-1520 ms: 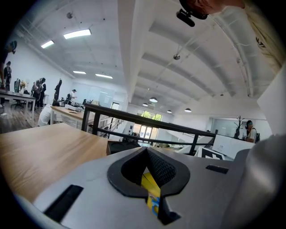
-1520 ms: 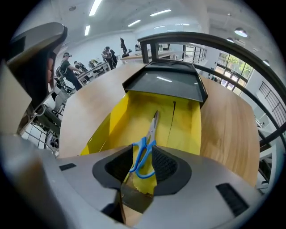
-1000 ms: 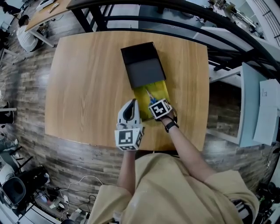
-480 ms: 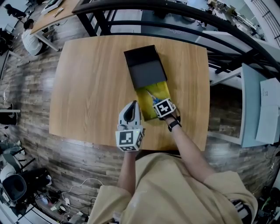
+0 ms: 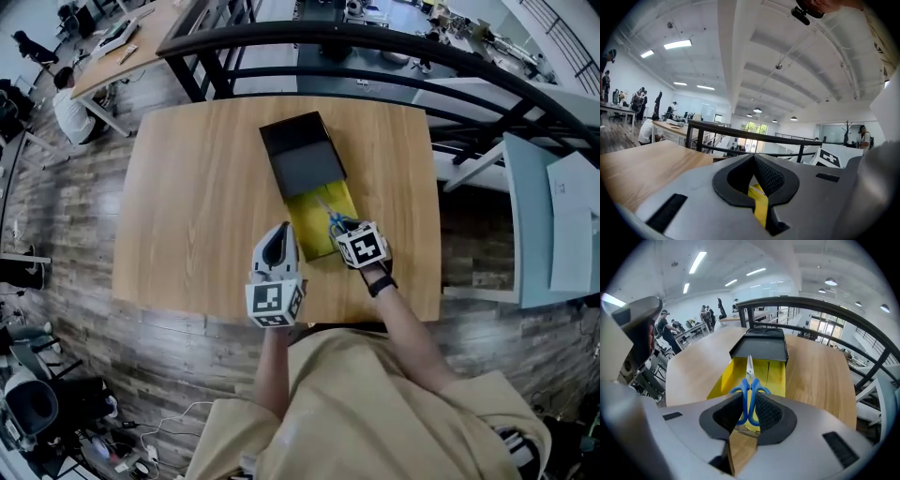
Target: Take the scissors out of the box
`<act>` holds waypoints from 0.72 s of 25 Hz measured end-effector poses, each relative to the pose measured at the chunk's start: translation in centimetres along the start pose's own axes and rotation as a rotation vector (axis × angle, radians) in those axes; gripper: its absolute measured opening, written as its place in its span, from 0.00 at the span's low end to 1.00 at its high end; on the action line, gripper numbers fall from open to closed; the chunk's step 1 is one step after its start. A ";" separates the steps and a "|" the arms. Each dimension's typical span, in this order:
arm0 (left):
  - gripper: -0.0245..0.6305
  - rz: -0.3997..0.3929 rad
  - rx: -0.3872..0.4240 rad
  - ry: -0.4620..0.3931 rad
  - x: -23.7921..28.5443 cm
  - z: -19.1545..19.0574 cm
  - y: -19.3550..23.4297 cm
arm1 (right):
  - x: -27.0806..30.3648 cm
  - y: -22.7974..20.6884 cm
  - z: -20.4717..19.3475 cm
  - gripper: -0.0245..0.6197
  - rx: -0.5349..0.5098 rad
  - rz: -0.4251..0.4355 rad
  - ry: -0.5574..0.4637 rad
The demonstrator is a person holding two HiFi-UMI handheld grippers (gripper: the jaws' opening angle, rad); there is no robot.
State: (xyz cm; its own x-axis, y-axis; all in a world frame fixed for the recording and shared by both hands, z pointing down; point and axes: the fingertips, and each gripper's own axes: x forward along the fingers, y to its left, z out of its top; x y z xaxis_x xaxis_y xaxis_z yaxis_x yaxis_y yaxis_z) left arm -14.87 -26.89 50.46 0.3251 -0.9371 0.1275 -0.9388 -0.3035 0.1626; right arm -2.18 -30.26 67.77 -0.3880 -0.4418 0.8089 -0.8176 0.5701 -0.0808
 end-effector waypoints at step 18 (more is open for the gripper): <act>0.06 -0.041 0.094 -0.112 -3.4 6.4 -4.4 | -16.7 0.3 7.4 0.17 -0.022 -0.103 -0.588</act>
State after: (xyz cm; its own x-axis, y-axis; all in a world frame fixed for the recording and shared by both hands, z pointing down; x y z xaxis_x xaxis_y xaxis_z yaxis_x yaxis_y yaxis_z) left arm -12.62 -23.48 43.01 0.3538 -0.9353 0.0117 -0.9332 -0.3521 0.0720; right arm 0.95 -27.85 49.94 -0.4824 -0.8018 0.3528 -0.8572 0.5149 -0.0018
